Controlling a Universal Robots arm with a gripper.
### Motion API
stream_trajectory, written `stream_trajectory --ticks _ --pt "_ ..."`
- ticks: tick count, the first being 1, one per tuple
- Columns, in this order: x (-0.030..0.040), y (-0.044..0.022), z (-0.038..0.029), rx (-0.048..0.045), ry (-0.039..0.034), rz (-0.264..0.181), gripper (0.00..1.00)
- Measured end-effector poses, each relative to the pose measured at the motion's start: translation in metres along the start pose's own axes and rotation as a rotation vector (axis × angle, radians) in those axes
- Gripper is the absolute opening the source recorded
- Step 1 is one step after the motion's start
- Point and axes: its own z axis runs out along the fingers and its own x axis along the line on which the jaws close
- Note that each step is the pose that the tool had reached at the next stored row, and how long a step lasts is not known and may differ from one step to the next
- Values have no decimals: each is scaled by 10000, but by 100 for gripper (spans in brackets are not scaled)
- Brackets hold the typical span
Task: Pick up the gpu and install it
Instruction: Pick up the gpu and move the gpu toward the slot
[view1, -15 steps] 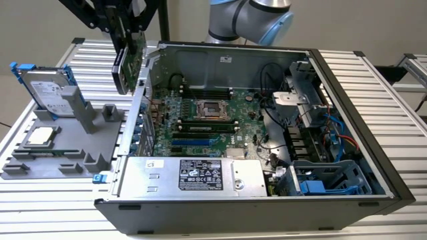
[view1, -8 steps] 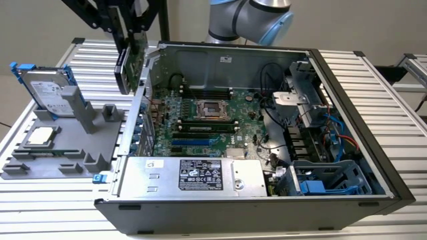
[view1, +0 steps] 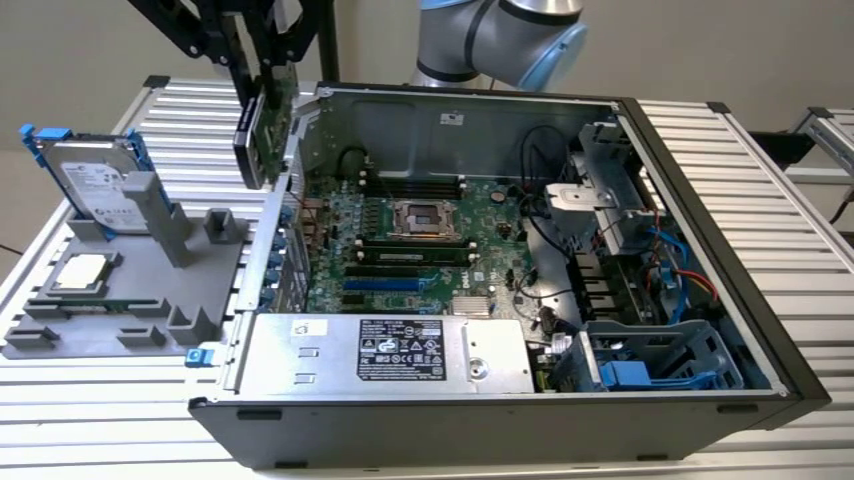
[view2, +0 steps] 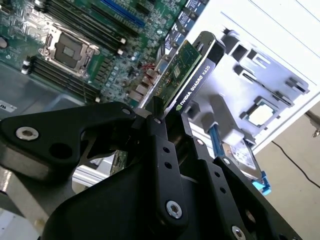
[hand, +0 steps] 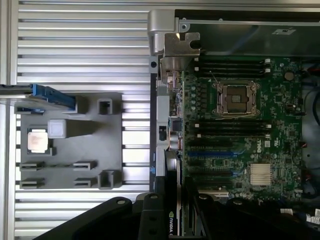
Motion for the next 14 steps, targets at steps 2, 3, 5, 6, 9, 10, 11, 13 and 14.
stream_trajectory --ticks 2,3,5,6,9,10,11,13,14 --pt "-9 0 0 0 1 0 0" --pt "-13 1 0 0 0 0 0" --pt "-22 1 0 0 1 0 0" --pt "-26 1 0 1 0 0 0" --pt "-38 1 1 0 0 0 0" --pt "-43 1 1 0 0 0 0" --pt "-47 1 1 0 0 0 0" --pt "-55 2 1 0 0 0 0" --pt "-59 2 1 0 0 0 0"
